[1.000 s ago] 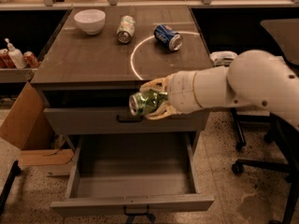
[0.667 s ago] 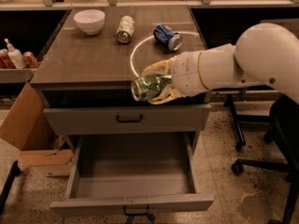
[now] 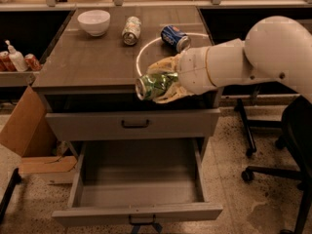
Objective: Pick green can from middle drawer and place on counter
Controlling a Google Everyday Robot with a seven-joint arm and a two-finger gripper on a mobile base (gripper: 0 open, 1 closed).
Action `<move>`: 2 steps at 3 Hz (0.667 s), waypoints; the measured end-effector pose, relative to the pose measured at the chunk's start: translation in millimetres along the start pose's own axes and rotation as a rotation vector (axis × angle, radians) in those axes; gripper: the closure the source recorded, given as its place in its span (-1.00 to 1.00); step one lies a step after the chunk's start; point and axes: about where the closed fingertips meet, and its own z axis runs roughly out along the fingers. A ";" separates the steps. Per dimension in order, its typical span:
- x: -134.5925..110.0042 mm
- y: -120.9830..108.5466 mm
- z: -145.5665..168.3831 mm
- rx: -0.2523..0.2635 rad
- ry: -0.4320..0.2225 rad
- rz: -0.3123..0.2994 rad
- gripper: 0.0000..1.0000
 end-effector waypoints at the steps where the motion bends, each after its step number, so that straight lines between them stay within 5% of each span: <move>1: 6.1 -23.6 1.6 -0.001 -0.022 0.015 1.00; 2: 13.4 -47.7 7.3 -0.019 -0.040 0.035 1.00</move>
Offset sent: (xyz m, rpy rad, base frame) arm 0.0715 0.0075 0.0447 0.0405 0.0780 0.0282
